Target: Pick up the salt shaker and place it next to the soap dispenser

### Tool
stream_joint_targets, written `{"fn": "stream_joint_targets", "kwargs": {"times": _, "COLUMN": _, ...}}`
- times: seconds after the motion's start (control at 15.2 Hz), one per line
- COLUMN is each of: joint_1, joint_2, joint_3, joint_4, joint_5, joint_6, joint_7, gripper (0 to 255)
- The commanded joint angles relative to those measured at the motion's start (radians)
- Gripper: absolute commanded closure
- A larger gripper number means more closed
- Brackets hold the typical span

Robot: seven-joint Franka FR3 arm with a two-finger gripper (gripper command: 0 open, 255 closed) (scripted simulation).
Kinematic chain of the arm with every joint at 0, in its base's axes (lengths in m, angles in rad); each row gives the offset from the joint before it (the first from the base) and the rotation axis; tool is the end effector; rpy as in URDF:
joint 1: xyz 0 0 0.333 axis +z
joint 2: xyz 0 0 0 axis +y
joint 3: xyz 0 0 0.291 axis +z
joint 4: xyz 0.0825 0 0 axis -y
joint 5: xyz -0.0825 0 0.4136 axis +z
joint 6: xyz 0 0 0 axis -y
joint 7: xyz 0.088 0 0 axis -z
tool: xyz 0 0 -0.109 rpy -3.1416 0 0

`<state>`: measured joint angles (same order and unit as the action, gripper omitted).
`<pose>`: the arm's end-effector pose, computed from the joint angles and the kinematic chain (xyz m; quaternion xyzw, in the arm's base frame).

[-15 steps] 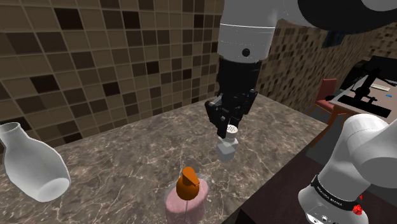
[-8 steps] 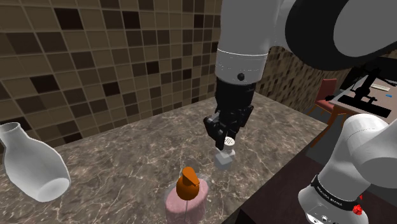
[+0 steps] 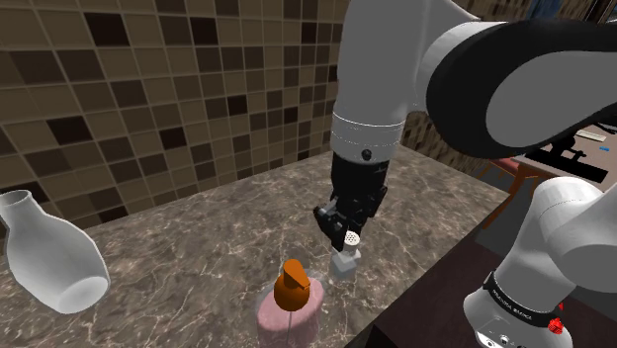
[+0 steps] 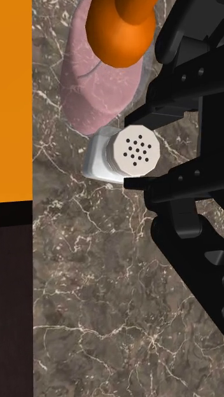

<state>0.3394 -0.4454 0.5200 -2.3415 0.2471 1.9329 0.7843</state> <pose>0.2893 0.3687 0.4427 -0.9995 0.0292 0.0074 0.0030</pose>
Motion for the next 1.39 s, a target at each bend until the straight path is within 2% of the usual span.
{"fn": "stream_joint_targets", "kwargs": {"times": 0.0, "joint_1": 0.001, "joint_2": 0.003, "joint_3": 0.004, "joint_4": -0.025, "joint_5": 0.003, "joint_6": 0.029, "joint_7": -0.002, "gripper": 255}}
{"fn": "stream_joint_targets", "kwargs": {"times": 1.06, "joint_1": -0.005, "joint_2": 0.102, "joint_3": 0.06, "joint_4": -0.169, "joint_5": 0.002, "joint_6": 0.268, "joint_7": 0.012, "gripper": 255}}
{"fn": "stream_joint_targets", "kwargs": {"times": 1.32, "joint_1": -0.006, "joint_2": 0.107, "joint_3": 0.063, "joint_4": -0.173, "joint_5": 0.002, "joint_6": 0.277, "joint_7": 0.013, "gripper": 255}}
